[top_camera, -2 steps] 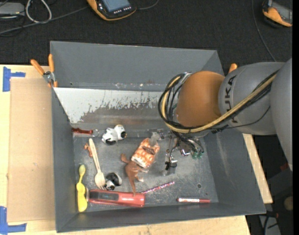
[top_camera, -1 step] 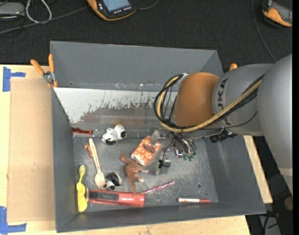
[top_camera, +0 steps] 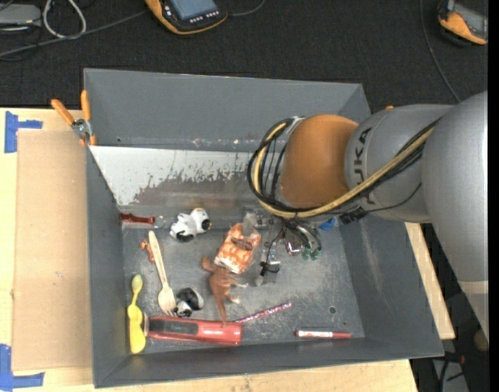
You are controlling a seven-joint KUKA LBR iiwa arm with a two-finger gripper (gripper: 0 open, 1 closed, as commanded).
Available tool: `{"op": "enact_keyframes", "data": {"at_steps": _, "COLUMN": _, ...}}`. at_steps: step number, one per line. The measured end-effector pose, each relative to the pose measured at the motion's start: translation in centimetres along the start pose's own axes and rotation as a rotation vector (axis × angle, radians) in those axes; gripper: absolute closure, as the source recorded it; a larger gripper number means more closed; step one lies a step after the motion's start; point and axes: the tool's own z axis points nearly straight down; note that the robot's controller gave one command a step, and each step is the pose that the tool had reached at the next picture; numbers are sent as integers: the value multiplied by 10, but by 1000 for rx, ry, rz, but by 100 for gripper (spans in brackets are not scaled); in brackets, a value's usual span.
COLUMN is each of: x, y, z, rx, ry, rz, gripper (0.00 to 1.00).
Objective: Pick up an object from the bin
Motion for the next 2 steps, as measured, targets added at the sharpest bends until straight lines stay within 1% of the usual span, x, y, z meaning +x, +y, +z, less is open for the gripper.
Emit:
{"op": "enact_keyframes", "data": {"at_steps": 1, "x": -12, "y": 12, "z": 4, "rx": 0, "ry": -1, "rz": 170, "gripper": 0}}
{"op": "enact_keyframes", "data": {"at_steps": 2, "x": 7, "y": -9, "z": 4, "rx": 1, "ry": -4, "rz": -163, "gripper": 100}}
